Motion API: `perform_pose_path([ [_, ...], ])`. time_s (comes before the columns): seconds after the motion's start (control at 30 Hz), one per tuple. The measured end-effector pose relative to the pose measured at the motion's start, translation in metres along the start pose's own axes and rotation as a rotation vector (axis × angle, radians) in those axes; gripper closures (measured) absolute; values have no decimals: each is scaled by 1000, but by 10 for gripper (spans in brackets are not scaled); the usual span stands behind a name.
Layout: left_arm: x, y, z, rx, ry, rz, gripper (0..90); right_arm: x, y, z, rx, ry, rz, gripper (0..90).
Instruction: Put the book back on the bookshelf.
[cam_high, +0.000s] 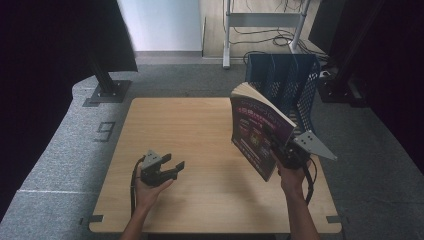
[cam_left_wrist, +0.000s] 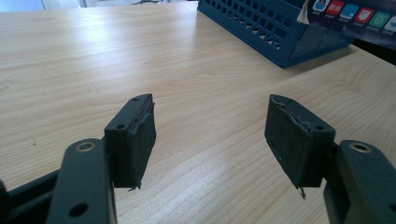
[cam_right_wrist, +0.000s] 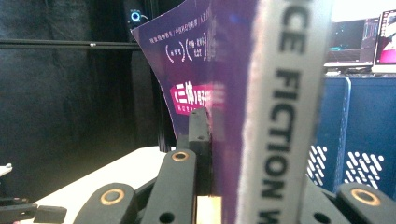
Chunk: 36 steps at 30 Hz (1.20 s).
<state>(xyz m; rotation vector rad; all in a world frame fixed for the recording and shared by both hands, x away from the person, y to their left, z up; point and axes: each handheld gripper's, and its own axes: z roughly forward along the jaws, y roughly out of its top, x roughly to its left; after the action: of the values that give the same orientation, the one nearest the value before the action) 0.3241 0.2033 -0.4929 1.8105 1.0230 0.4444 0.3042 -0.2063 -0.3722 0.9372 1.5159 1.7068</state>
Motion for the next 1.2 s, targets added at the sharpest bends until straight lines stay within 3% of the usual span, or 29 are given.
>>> perform_pose_path([
  [0.4,1,0,0,1,1,0,339,-5,17,-3,-24,-30,-8,817],
  [1.2,2,0,1,3,9,3,337,-15,24,-2,-40,-77,-9,818],
])
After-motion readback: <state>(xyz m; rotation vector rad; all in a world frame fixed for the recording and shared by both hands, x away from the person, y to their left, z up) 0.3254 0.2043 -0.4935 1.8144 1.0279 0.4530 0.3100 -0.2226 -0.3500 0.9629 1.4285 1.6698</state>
